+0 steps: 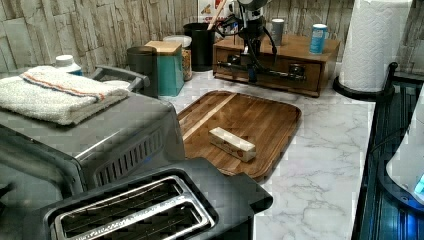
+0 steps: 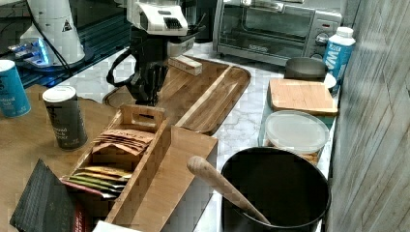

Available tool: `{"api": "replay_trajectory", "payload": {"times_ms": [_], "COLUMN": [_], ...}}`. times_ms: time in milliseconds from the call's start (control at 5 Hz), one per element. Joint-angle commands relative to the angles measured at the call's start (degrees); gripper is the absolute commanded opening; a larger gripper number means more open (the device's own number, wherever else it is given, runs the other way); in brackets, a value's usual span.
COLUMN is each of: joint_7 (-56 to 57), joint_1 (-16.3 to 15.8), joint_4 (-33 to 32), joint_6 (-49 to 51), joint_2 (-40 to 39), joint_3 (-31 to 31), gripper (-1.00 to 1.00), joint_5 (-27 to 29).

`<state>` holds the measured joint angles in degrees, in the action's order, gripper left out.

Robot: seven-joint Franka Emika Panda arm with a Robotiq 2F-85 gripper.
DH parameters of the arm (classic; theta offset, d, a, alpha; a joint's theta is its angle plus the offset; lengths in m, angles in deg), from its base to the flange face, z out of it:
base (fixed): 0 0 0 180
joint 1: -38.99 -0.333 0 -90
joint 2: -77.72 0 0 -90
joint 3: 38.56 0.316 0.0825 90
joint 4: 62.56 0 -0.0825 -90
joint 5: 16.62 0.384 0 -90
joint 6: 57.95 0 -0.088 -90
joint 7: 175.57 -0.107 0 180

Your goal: Close the drawer.

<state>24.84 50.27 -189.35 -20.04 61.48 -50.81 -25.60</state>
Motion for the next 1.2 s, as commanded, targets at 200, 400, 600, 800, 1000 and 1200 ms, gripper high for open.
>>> {"api": "replay_trajectory", "payload": {"times_ms": [200, 400, 600, 800, 1000, 1200], "joint_7": [-2.0, -2.0, -2.4, -2.0, -2.0, -1.9], "joint_1": [6.1, 6.0, 7.5, 6.1, 6.1, 5.8], "joint_4": [5.7, 5.7, 5.8, 5.7, 5.7, 5.7], "joint_6": [-1.8, -1.8, -1.8, -1.8, -1.8, -1.9], "joint_2": [3.2, 3.2, 3.3, 3.2, 3.2, 3.2], "joint_3": [-8.0, -8.0, -6.5, -7.9, -8.0, -8.2], "gripper": [-1.00, -1.00, -1.00, -1.00, -1.00, -1.00], "joint_5": [-2.8, -2.7, -3.3, -2.8, -2.8, -2.7]}}
